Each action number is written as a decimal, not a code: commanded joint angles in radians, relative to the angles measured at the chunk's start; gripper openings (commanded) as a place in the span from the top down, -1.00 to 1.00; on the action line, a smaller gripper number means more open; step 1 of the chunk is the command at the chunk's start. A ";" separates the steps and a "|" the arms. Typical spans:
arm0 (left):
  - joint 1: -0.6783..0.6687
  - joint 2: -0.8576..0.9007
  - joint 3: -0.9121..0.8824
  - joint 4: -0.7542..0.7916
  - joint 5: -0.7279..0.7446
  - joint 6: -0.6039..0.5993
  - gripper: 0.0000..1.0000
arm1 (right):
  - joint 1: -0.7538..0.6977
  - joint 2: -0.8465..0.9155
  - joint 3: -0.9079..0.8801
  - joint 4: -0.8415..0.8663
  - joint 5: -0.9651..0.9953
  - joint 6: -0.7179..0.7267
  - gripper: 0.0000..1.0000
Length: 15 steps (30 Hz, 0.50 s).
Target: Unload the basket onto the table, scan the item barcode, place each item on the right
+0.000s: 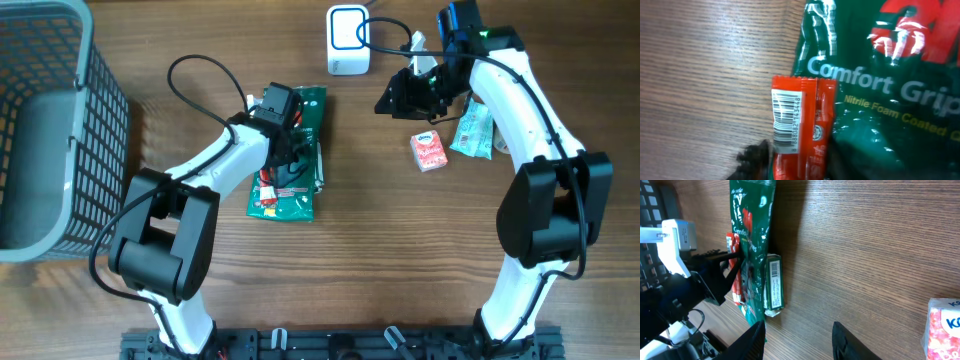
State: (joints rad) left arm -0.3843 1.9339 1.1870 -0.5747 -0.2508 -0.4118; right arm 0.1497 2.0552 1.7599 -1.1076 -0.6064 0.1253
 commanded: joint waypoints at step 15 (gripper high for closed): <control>-0.004 -0.011 0.125 -0.160 -0.061 0.015 0.14 | 0.003 -0.014 0.000 -0.002 -0.020 -0.022 0.10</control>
State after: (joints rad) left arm -0.3843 1.9408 1.2949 -0.7258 -0.2916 -0.4046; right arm 0.1497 2.0556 1.7599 -1.1076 -0.6064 0.1253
